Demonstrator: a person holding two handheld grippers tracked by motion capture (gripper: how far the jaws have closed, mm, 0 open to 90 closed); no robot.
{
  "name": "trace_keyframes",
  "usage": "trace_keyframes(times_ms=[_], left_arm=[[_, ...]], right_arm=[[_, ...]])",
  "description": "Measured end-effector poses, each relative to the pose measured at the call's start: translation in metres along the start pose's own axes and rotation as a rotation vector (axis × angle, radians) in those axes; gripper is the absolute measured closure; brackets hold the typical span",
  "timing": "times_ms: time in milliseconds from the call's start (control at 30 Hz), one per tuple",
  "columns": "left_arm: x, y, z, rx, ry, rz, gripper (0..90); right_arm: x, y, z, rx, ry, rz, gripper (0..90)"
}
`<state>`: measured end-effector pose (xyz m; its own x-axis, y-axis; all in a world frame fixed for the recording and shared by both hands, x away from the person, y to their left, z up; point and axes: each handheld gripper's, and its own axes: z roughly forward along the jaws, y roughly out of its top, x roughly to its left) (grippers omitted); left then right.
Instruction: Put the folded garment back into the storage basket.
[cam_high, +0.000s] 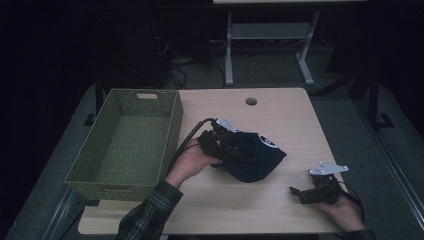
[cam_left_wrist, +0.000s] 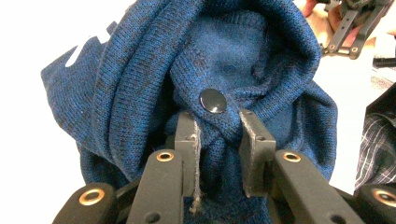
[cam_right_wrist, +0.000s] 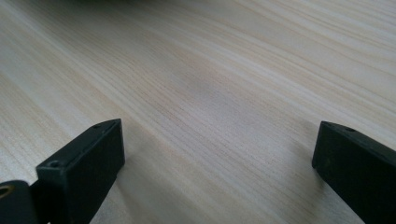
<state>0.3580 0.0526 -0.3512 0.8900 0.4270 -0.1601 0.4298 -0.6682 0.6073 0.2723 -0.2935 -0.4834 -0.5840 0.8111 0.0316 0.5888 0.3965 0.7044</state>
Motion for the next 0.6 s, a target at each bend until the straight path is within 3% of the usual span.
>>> trace_keyframes(times_ms=[600], left_arm=[[0.014,0.018,-0.044,-0.046,0.026,0.002,71.8]], right_arm=[[0.000,0.000,0.000,-0.001,0.000,0.001,2.0]])
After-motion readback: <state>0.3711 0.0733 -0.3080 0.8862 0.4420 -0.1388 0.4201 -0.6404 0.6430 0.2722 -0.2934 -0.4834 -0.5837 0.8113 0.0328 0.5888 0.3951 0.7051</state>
